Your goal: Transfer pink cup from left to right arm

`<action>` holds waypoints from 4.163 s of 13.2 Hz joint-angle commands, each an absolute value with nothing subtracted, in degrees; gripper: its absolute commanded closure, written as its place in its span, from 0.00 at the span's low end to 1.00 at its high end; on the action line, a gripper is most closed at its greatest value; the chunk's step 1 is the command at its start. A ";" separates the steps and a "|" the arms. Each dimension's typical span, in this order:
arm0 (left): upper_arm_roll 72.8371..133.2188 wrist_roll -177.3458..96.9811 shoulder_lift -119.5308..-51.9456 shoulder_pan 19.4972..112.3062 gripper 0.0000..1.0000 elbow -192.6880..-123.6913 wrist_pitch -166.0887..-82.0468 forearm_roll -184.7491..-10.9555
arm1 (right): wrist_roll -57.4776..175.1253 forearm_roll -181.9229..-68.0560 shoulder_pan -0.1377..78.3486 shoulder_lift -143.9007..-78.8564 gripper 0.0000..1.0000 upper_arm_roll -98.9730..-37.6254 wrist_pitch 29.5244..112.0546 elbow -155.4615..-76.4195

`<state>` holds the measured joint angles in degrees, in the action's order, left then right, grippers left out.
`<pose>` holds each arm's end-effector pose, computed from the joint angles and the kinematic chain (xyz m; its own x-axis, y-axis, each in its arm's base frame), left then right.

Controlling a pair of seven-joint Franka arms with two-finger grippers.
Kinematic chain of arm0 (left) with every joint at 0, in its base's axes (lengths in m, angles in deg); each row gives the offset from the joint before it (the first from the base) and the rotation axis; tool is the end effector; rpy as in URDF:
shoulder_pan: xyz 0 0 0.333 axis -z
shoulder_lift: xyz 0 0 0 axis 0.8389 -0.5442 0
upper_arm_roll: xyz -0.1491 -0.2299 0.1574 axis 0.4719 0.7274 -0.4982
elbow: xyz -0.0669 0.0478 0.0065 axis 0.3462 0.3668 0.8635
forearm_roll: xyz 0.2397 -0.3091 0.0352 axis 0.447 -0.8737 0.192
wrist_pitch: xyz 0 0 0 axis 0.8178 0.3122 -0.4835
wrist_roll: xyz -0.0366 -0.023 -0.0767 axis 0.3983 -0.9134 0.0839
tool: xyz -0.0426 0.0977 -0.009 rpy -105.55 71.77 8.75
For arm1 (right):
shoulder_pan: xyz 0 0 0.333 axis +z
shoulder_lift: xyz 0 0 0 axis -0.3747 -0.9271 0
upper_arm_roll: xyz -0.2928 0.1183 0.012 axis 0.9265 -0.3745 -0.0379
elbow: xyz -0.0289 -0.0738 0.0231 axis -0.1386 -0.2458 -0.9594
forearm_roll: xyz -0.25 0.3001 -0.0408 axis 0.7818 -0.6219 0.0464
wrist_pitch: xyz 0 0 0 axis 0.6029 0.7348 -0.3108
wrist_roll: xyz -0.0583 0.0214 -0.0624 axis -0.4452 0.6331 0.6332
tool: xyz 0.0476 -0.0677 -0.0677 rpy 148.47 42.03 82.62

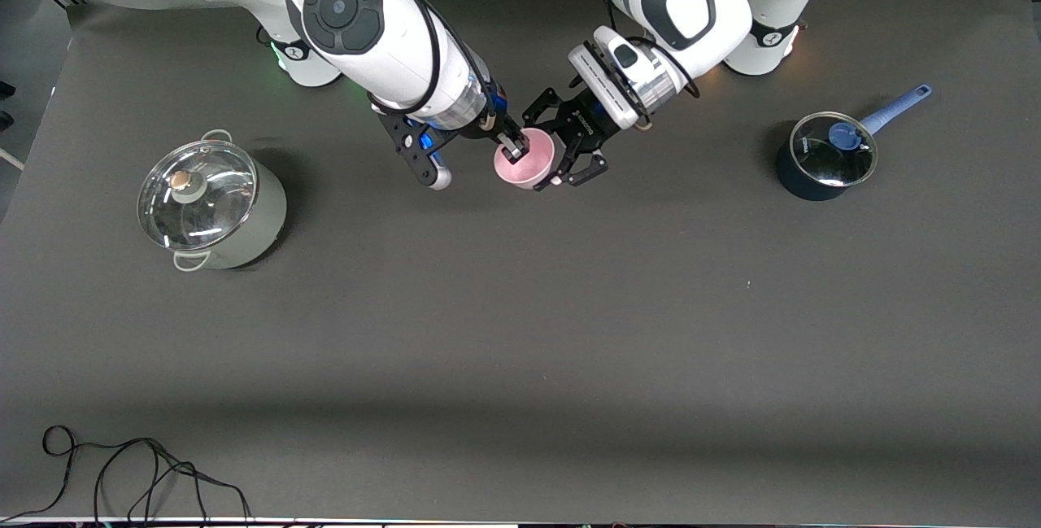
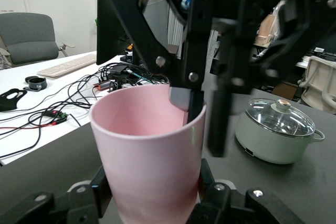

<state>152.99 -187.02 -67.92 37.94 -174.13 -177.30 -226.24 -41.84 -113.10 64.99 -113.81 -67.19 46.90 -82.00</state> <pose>0.4104 -0.3819 0.4263 0.2883 -0.2193 0.9321 -0.8238 -0.5529 0.1247 0.5141 0.4585 0.5613 0.4729 -0.7964 -0.3769 -0.8544 -0.5191 0.0248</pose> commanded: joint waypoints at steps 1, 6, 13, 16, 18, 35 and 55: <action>152.38 -186.82 -67.94 38.39 0.46 -173.09 -178.73 -227.38 | -40.78 -112.31 64.81 -114.11 1.00 -66.81 45.70 -80.38; 152.38 -186.91 -68.03 38.39 0.11 -172.83 -178.99 -227.38 | -36.40 -112.23 62.53 -113.76 1.00 -66.28 44.91 -80.38; 151.85 -181.31 -71.70 37.96 0.00 -172.56 -182.76 -227.20 | -9.55 -107.94 51.38 -110.42 1.00 -64.88 31.05 -80.73; 148.88 -180.84 -76.71 37.43 0.00 -172.56 -186.63 -226.94 | 10.22 -102.84 44.97 -108.23 1.00 -62.42 23.47 -82.30; 146.07 -180.76 -78.39 37.34 0.00 -172.82 -186.73 -226.76 | 24.71 -98.72 43.72 -105.85 1.00 -58.39 23.20 -85.90; 133.74 -155.98 -88.33 29.17 0.00 -170.71 -190.16 -205.20 | 47.90 -95.88 46.70 -97.57 1.00 -49.31 94.20 -146.20; 118.19 -49.62 -70.24 26.27 0.00 -169.57 -126.91 -98.57 | 51.45 -105.05 46.53 -92.06 0.00 -48.18 76.94 -137.00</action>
